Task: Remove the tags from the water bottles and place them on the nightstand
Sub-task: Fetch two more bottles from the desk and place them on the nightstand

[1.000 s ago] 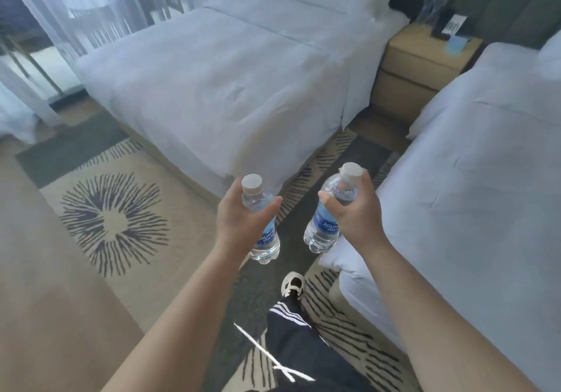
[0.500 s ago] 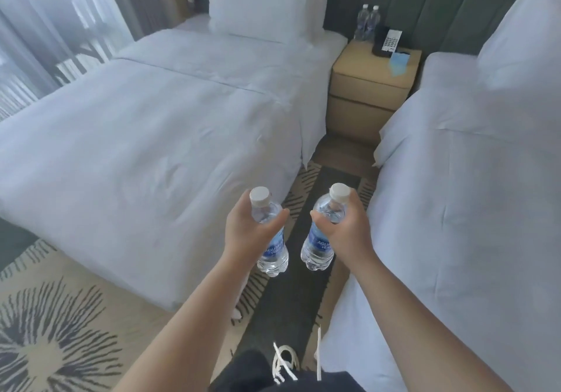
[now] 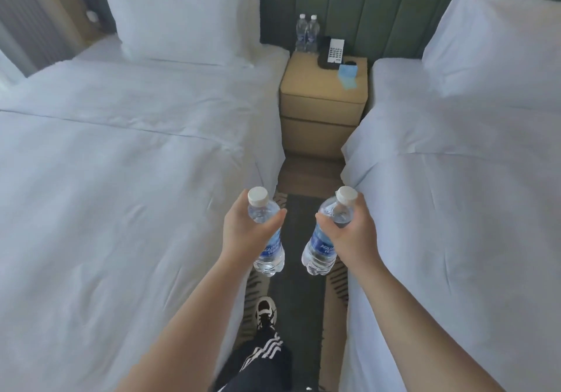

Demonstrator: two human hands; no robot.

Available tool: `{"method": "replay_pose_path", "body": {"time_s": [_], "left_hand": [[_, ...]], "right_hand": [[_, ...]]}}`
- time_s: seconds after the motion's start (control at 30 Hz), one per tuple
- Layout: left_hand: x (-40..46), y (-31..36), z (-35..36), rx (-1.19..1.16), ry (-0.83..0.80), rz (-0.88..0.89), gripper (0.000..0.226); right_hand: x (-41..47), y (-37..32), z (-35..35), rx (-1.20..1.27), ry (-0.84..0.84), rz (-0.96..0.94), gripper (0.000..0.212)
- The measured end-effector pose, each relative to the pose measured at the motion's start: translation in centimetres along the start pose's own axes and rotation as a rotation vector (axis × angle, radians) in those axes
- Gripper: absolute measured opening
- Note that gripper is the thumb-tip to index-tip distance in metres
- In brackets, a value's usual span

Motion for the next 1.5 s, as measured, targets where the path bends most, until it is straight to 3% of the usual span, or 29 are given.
{"method": "replay_pose_path", "body": {"time_s": [0.27, 0.6, 1.07, 1.5], "left_hand": [[18.6, 1.3, 5.1, 0.018, -0.121, 0.048, 0.039], [34.4, 1.9, 13.4, -0.017, -0.208, 0.028, 0.037], [58.6, 7.7, 29.9, -0.025, -0.188, 0.025, 0.033], [77.7, 7.1, 37.3, -0.050, -0.177, -0.014, 0.036]], "right_hand": [[16.9, -1.8, 3.7, -0.015, 0.090, 0.052, 0.053], [32.6, 1.1, 4.9, 0.009, 0.115, 0.125, 0.049], [63.3, 5.2, 2.2, 0.013, 0.084, 0.076, 0.051], [83.7, 8.1, 6.1, 0.049, 0.047, 0.113, 0.050]]}}
Point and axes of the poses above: each hand's wrist, its own x-axis towards the middle knuckle, its own z-axis out of the palm, y = z × x, the point moved 10 cm from there along x, towards the middle knuckle, and after that the axes turned 1 degree about x, right-handed, at the moved point
